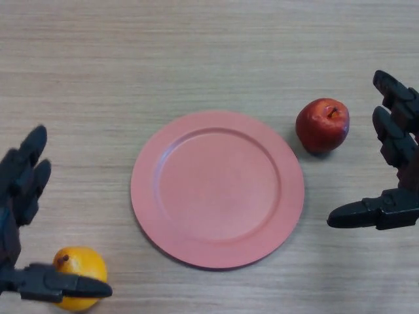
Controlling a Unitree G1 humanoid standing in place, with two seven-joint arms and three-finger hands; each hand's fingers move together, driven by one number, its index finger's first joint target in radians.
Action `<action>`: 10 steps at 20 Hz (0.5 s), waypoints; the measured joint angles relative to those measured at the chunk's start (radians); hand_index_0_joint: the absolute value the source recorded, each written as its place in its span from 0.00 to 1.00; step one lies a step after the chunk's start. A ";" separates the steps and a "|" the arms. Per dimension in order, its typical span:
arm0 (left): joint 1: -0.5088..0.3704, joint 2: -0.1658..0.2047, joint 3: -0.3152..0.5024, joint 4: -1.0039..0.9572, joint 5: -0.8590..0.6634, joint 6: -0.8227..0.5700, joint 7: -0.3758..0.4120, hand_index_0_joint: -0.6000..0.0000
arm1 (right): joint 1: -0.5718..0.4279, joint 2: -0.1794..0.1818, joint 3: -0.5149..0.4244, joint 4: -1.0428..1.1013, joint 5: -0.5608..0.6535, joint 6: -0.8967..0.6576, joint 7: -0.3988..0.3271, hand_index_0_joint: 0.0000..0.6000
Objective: Pick up the yellow pear and place it on the plate
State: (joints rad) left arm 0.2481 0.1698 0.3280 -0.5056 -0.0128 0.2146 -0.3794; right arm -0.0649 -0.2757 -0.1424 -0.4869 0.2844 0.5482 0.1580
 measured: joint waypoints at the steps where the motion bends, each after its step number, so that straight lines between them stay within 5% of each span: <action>1: 0.011 0.000 0.000 0.024 0.000 -0.006 -0.001 1.00 | 0.000 0.000 0.000 0.006 0.000 0.000 0.000 0.00; 10: 0.080 -0.006 0.000 0.208 0.045 -0.201 -0.023 1.00 | -0.005 0.001 0.001 0.007 -0.002 -0.002 0.000 0.00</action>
State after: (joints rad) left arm 0.3281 0.1639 0.3284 -0.2978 0.0318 0.0140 -0.4019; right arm -0.0694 -0.2742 -0.1416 -0.4800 0.2826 0.5461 0.1581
